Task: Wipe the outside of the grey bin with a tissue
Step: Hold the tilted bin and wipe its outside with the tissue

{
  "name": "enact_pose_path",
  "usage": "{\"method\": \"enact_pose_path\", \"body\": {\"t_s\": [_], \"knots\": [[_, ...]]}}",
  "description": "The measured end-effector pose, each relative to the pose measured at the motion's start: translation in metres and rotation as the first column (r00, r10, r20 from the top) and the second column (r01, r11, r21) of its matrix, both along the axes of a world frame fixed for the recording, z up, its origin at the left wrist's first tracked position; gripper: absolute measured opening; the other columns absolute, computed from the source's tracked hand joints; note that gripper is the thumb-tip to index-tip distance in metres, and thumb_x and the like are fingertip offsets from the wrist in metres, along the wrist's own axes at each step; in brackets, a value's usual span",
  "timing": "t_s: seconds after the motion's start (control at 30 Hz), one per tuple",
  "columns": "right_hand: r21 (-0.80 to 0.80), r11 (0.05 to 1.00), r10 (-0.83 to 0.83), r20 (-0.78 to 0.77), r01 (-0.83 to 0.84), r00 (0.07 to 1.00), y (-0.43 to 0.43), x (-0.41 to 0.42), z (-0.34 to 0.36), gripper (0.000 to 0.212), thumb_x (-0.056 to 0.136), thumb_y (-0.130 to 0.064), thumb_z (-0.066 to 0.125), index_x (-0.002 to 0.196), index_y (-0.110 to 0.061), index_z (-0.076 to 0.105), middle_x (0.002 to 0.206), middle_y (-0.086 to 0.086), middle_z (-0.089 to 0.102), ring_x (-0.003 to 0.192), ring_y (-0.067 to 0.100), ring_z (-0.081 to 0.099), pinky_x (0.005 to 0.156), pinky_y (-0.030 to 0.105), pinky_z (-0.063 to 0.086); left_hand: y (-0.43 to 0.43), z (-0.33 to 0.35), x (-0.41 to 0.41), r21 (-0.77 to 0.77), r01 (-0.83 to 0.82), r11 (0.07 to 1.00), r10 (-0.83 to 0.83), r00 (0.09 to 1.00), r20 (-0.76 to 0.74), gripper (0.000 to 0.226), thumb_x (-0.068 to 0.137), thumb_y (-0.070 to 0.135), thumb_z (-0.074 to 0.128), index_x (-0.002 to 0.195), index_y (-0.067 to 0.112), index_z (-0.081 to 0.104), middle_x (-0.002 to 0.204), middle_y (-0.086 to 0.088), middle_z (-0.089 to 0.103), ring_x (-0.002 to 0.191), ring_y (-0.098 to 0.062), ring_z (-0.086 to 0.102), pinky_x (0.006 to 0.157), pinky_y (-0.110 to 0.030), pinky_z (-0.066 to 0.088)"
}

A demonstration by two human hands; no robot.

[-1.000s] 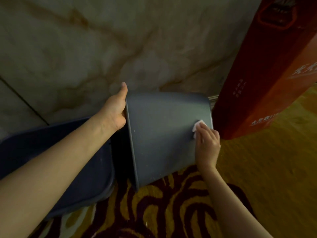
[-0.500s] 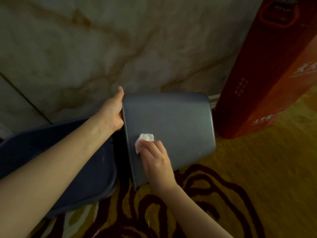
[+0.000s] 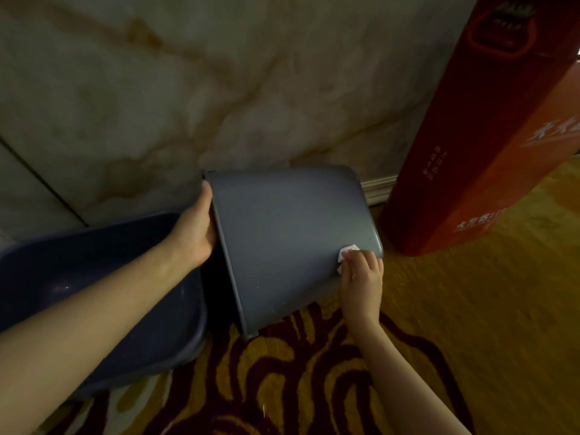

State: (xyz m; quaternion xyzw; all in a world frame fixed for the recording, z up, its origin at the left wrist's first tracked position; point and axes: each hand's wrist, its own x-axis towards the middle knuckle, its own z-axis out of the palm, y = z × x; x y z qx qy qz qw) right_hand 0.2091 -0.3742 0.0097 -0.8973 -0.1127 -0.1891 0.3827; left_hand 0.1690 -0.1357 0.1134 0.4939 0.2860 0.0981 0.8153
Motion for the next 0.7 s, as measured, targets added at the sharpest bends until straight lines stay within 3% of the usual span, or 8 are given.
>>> {"method": "enact_pose_path", "body": {"t_s": [0.07, 0.2, 0.33, 0.43, 0.53, 0.7], "knots": [[0.001, 1.0, -0.015, -0.011, 0.015, 1.0, 0.0, 0.006, 0.001, 0.012, 0.086, -0.001, 0.057, 0.089, -0.011, 0.062, 0.09, 0.004, 0.06, 0.083, 0.011, 0.039, 0.07, 0.024, 0.033, -0.009, -0.018, -0.019, 0.026, 0.08, 0.996, -0.08, 0.997, 0.004, 0.032, 0.096, 0.041, 0.036, 0.114, 0.026, 0.057, 0.112, 0.002, 0.066, 0.094, -0.012, 0.066, 0.065, -0.029, 0.058], [0.085, 0.989, -0.113, -0.105, 0.122, 0.988, -0.006, 0.039, 0.011, 0.011, 0.09, -0.005, 0.054, 0.093, -0.009, 0.064, 0.101, 0.009, 0.06, 0.094, 0.021, 0.049, 0.078, 0.026, 0.034, -0.014, -0.022, -0.03, 0.073, 0.112, 0.991, -0.115, 0.992, 0.05, 0.026, 0.099, 0.023, 0.035, 0.115, 0.031, 0.054, 0.109, 0.005, 0.065, 0.092, -0.012, 0.065, 0.062, -0.033, 0.058], [0.096, 0.976, -0.175, -0.208, 0.198, 0.962, -0.015, 0.07, 0.018, 0.016, 0.093, -0.011, 0.052, 0.103, -0.008, 0.065, 0.112, 0.012, 0.06, 0.106, 0.026, 0.051, 0.085, 0.031, 0.039, -0.013, -0.018, -0.027, 0.049, 0.099, 0.994, -0.101, 0.993, 0.053, 0.03, 0.099, 0.024, 0.035, 0.125, 0.026, 0.05, 0.111, 0.003, 0.064, 0.096, -0.014, 0.063, 0.071, -0.035, 0.053], [0.095, 0.974, -0.185, -0.201, 0.207, 0.962, -0.015, 0.069, 0.016, 0.017, 0.093, -0.011, 0.052, 0.104, -0.009, 0.064, 0.113, 0.01, 0.061, 0.108, 0.025, 0.05, 0.084, 0.029, 0.036, -0.017, -0.023, -0.038, -0.098, 0.142, 0.985, -0.138, 0.989, 0.048, 0.04, 0.096, 0.035, 0.036, 0.132, 0.021, 0.048, 0.119, -0.001, 0.066, 0.104, -0.017, 0.065, 0.074, -0.035, 0.059], [0.111, 0.969, -0.195, -0.217, 0.223, 0.956, -0.014, 0.07, 0.017, 0.016, 0.092, -0.009, 0.053, 0.102, -0.008, 0.066, 0.112, 0.01, 0.061, 0.107, 0.026, 0.05, 0.082, 0.028, 0.034, -0.026, -0.035, -0.053, -0.197, 0.251, 0.948, -0.25, 0.968, 0.03, 0.048, 0.093, 0.044, 0.033, 0.134, 0.024, 0.046, 0.125, -0.004, 0.065, 0.108, -0.018, 0.065, 0.074, -0.035, 0.059], [0.096, 0.987, -0.106, -0.19, 0.126, 0.976, 0.005, 0.029, 0.026, 0.014, 0.089, -0.005, 0.055, 0.093, -0.014, 0.065, 0.097, -0.001, 0.058, 0.101, 0.02, 0.052, 0.08, 0.025, 0.035, -0.035, -0.034, -0.047, -0.223, 0.226, 0.948, -0.214, 0.974, 0.076, 0.042, 0.098, 0.037, 0.03, 0.137, 0.027, 0.043, 0.133, -0.008, 0.058, 0.114, -0.022, 0.06, 0.081, -0.041, 0.054]]}}
